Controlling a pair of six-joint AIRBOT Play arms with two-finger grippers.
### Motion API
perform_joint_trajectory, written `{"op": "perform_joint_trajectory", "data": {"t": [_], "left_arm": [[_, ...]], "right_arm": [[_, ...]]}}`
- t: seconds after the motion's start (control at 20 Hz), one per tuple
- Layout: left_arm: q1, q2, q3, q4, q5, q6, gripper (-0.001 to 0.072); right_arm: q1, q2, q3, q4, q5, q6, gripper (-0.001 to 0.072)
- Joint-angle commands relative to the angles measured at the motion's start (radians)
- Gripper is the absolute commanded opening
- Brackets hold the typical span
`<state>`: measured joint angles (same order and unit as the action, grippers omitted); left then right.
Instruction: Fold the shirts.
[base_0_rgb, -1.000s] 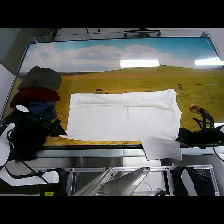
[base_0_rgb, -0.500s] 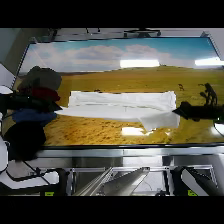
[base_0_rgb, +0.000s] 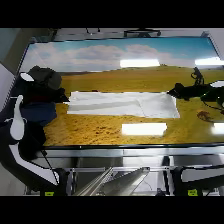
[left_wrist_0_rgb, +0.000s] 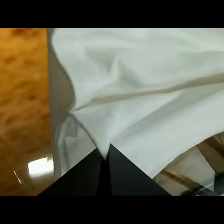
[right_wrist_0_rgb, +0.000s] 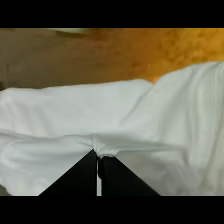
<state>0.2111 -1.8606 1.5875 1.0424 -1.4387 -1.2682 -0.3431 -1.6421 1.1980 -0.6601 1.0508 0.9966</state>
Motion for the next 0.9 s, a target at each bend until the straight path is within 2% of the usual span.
{"op": "perform_joint_trajectory", "data": {"t": [0.0, 0.25, 0.3, 0.35, 0.4, 0.45, 0.5, 0.55, 0.7, 0.85], "left_arm": [[-0.037, -0.122, 0.087, 0.039, -0.01, -0.027, 0.0009], [-0.052, -0.161, 0.161, 0.039, -0.044, -0.027, 0.001], [-0.051, -0.161, 0.192, 0.039, -0.069, -0.033, 0.0024], [-0.051, -0.161, 0.225, 0.038, -0.102, -0.052, 0.0161], [-0.051, -0.161, 0.263, 0.037, -0.148, -0.068, 0.0342], [-0.051, -0.161, 0.297, 0.035, -0.195, -0.068, 0.0342], [-0.052, -0.161, 0.332, 0.035, -0.238, -0.068, 0.0342], [-0.054, -0.161, 0.362, 0.035, -0.261, -0.069, 0.0342], [-0.054, -0.159, 0.433, 0.035, -0.249, -0.105, 0.0342], [-0.061, -0.155, 0.433, -0.016, -0.244, -0.124, 0.0341]], "right_arm": [[0.031, -0.085, 0.028, -0.002, -0.091, -0.141, 0.0023], [0.034, -0.08, 0.028, -0.039, -0.114, -0.132, 0.0035], [0.033, -0.072, 0.033, -0.039, -0.085, -0.132, 0.0272], [0.027, -0.064, 0.049, -0.045, -0.048, -0.115, 0.0494], [0.014, -0.053, 0.076, -0.076, -0.005, -0.07, 0.0519], [-0.003, -0.041, 0.104, -0.127, 0.035, -0.021, 0.052], [-0.021, -0.032, 0.125, -0.195, 0.063, 0.027, 0.0553], [-0.042, -0.026, 0.134, -0.269, 0.084, 0.077, 0.0684], [-0.1, -0.051, 0.124, -0.39, 0.17, 0.183, 0.07], [-0.118, -0.106, 0.079, -0.366, 0.209, 0.169, 0.0701]]}}
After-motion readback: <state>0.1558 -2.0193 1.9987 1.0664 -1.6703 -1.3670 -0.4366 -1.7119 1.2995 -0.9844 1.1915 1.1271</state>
